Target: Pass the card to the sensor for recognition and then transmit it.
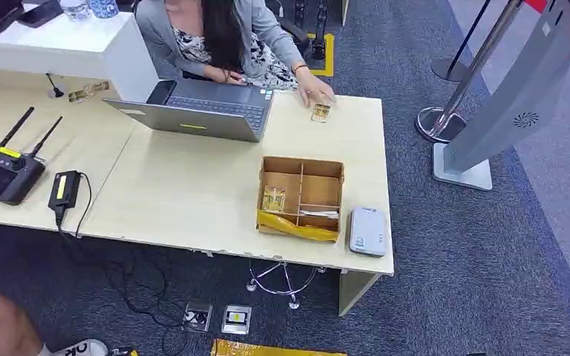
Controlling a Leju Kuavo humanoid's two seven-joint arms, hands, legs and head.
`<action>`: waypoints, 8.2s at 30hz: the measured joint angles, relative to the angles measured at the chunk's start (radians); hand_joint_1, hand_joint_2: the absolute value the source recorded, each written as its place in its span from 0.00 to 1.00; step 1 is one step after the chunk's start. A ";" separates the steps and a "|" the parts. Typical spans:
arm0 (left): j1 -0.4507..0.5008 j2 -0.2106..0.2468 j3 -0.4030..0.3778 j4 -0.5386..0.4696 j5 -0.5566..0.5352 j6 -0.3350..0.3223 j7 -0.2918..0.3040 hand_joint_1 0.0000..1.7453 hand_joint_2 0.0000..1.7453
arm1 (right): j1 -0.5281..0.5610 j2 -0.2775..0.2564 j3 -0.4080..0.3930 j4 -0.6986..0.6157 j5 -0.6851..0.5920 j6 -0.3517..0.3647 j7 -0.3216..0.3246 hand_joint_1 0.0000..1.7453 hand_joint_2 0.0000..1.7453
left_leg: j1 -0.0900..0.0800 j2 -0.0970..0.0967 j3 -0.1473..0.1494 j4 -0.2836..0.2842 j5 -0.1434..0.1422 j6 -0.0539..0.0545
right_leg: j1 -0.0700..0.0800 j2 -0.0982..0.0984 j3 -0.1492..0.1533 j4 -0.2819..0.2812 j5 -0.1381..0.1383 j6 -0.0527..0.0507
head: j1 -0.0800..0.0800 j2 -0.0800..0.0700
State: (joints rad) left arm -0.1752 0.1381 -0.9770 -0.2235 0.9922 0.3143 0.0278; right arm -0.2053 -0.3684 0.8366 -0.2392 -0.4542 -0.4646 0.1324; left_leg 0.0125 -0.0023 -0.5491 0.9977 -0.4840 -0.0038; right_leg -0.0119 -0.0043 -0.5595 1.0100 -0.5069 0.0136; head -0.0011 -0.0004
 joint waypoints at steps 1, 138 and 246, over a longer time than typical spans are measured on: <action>0.000 0.000 0.000 0.000 0.000 0.000 -0.001 0.00 0.00 | -0.005 -0.011 -0.013 0.000 -0.021 -0.001 -0.015 0.00 0.00 | 0.000 0.000 0.000 0.000 0.000 0.000 | 0.000 0.000 0.000 0.000 0.000 0.000 | 0.000 0.000; -0.044 -0.030 -0.037 -0.001 -0.024 0.011 0.045 0.00 0.00 | -0.331 -0.051 -0.066 -1.067 0.980 -0.184 0.024 1.00 1.00 | -0.001 -0.001 -0.001 0.000 0.001 0.001 | -0.001 -0.001 -0.001 0.002 0.000 0.001 | 0.000 0.000; -0.038 -0.029 -0.037 -0.001 -0.007 0.017 0.036 0.00 0.00 | -0.257 -0.051 -0.018 -1.055 1.031 -0.099 0.041 1.00 1.00 | -0.001 -0.001 -0.001 0.000 0.001 0.001 | 0.000 -0.001 -0.001 0.002 0.000 0.000 | 0.000 0.000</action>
State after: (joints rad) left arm -0.2130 0.1087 -1.0140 -0.2247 0.9850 0.3311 0.0637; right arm -0.4622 -0.4192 0.8186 -1.2940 0.5768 -0.5634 0.1732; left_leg 0.0118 -0.0033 -0.5498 0.9979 -0.4829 -0.0031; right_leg -0.0123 -0.0051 -0.5607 1.0120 -0.5065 0.0140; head -0.0011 -0.0004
